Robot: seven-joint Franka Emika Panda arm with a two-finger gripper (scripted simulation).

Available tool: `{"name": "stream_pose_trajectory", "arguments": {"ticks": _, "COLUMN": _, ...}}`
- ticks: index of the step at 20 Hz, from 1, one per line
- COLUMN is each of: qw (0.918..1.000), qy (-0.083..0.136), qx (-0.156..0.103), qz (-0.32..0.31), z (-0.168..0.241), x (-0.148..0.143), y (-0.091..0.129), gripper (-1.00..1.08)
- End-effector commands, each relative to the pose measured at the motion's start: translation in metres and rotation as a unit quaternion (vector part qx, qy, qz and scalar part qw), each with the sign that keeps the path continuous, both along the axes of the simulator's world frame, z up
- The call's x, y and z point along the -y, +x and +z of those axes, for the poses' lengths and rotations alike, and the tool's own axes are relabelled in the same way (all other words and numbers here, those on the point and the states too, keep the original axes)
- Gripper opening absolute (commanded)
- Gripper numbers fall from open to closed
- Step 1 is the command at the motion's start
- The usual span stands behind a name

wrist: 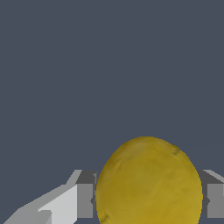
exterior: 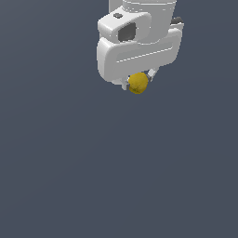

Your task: Pick up the object and move it to a goal position.

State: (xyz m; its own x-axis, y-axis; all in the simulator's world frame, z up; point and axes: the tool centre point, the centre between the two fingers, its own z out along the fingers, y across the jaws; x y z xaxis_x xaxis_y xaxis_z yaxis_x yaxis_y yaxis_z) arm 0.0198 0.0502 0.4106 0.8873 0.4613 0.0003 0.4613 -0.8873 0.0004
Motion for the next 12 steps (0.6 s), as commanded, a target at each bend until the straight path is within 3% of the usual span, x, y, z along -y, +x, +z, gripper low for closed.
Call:
{"name": "stream_pose_trajectory", "arguments": {"ticks": 1, "qw": 1.0, "qy": 0.0, "qx": 0.0, "qz": 0.0, "z": 0.011, "x": -0.001, "y": 0.002, "gripper": -1.0}}
{"name": "stream_pose_trajectory", "arguments": {"ticks": 12, "qw": 1.0, "qy": 0.0, "qx": 0.0, "qz": 0.0, "z": 0.029, "x": -0.004, "y": 0.007, "gripper": -1.0}}
